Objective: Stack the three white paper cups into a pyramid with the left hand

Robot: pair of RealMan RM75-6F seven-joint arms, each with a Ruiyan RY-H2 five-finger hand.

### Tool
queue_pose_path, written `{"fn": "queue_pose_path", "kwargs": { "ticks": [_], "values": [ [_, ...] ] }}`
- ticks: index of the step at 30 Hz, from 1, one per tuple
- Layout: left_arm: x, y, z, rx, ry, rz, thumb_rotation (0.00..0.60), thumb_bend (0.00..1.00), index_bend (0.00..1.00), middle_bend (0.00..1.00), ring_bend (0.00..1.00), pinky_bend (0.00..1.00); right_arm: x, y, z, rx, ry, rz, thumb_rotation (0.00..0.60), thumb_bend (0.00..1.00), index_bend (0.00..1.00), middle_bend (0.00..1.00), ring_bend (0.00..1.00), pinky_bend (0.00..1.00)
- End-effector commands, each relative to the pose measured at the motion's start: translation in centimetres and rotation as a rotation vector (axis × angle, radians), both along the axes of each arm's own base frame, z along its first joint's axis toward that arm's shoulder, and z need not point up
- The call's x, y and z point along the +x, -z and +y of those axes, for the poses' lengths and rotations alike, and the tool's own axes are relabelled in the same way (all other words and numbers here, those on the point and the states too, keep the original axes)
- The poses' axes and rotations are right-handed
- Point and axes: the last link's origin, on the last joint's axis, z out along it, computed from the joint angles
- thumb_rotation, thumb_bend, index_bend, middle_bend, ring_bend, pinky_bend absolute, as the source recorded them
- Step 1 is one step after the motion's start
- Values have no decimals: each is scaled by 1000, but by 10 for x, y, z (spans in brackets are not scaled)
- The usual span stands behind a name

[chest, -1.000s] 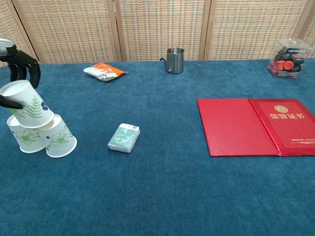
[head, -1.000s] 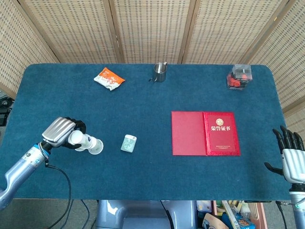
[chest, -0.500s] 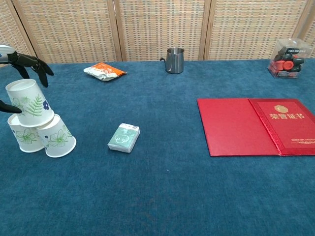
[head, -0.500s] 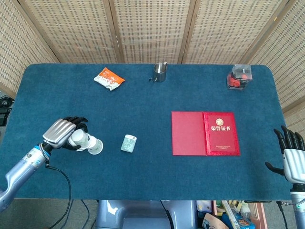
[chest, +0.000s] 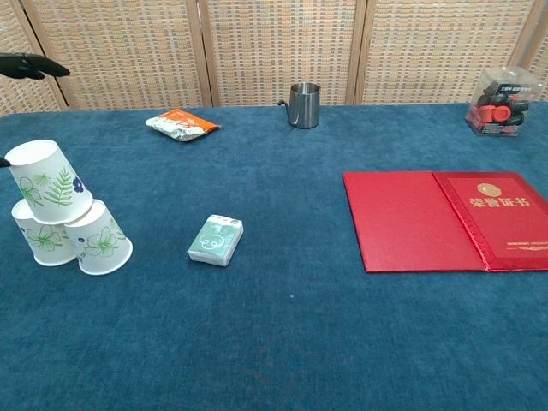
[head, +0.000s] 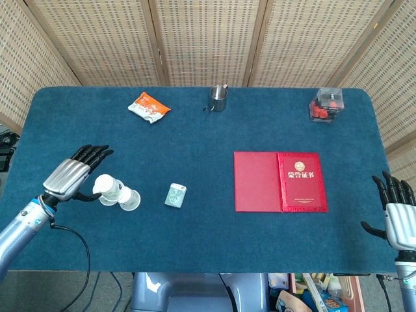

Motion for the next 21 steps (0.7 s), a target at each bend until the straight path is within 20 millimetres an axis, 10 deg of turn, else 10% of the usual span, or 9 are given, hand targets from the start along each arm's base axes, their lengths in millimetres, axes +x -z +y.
{"fn": "queue_pose_path", "kwargs": {
  "ticks": [1,10,21],
  "values": [
    [-8,-19,-7,50,-13,-26,600,232,0,0,0,0,1,0,0,2,-2,-1,600,0,101,0,0,0],
    [-55,-57,-46,295,-186,-94,600,140,0,0,0,0,4,-1,2,-2,-15,-8,600,0,100,0,0,0],
    [-96,-39,-103,440,-379,-109,600,136,0,0,0,0,7,-1,5,3,-34,-15,600,0,101,0,0,0]
  ]
}}
